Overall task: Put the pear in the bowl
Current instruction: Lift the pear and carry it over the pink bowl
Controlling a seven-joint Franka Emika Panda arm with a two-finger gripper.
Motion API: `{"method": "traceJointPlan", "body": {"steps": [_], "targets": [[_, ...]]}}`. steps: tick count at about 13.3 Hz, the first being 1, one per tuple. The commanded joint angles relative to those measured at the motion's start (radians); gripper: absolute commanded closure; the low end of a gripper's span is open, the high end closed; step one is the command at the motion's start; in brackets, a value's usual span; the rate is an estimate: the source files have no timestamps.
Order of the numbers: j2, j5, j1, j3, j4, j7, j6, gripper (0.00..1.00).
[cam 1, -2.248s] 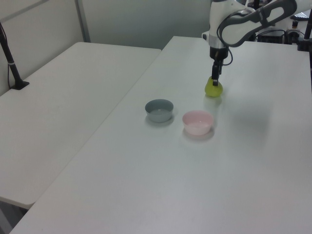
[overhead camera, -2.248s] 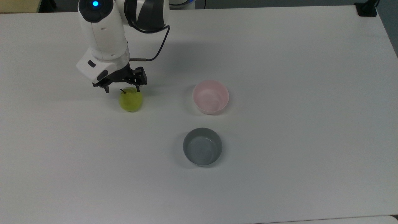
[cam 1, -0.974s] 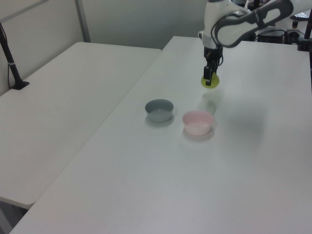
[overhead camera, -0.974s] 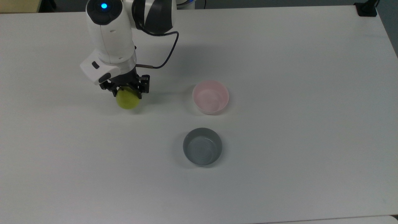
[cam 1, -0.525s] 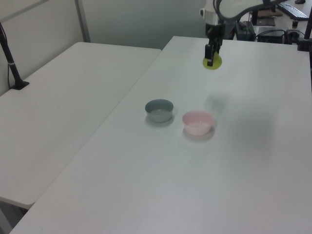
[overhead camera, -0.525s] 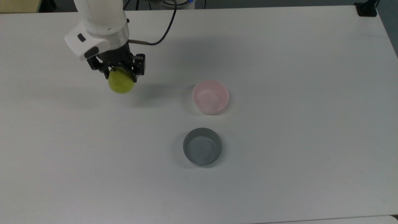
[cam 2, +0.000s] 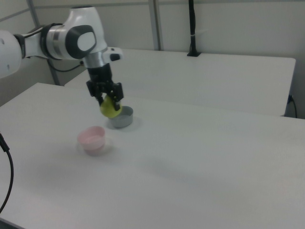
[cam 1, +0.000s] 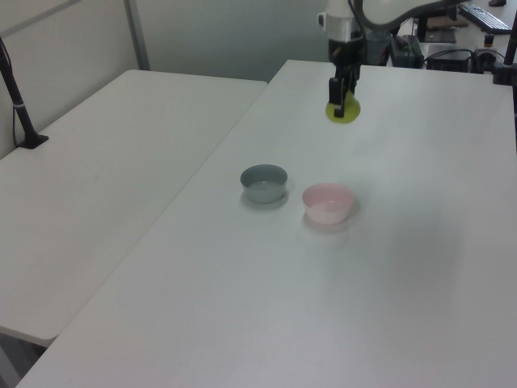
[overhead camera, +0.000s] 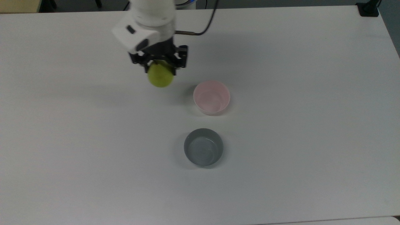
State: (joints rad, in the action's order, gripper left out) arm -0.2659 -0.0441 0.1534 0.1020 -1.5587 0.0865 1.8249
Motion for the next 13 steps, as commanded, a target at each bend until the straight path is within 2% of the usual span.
{"method": "traceJointPlan", "body": {"steps": [1,6,13], "targets": [[0.002,-0.011,0.115,0.010,-0.023,0.108,-0.010,0.59],[-0.027,-0.008,0.221,0.010,-0.040,0.167,0.028,0.59],[-0.073,-0.008,0.230,0.010,-0.131,0.190,0.209,0.58]]}}
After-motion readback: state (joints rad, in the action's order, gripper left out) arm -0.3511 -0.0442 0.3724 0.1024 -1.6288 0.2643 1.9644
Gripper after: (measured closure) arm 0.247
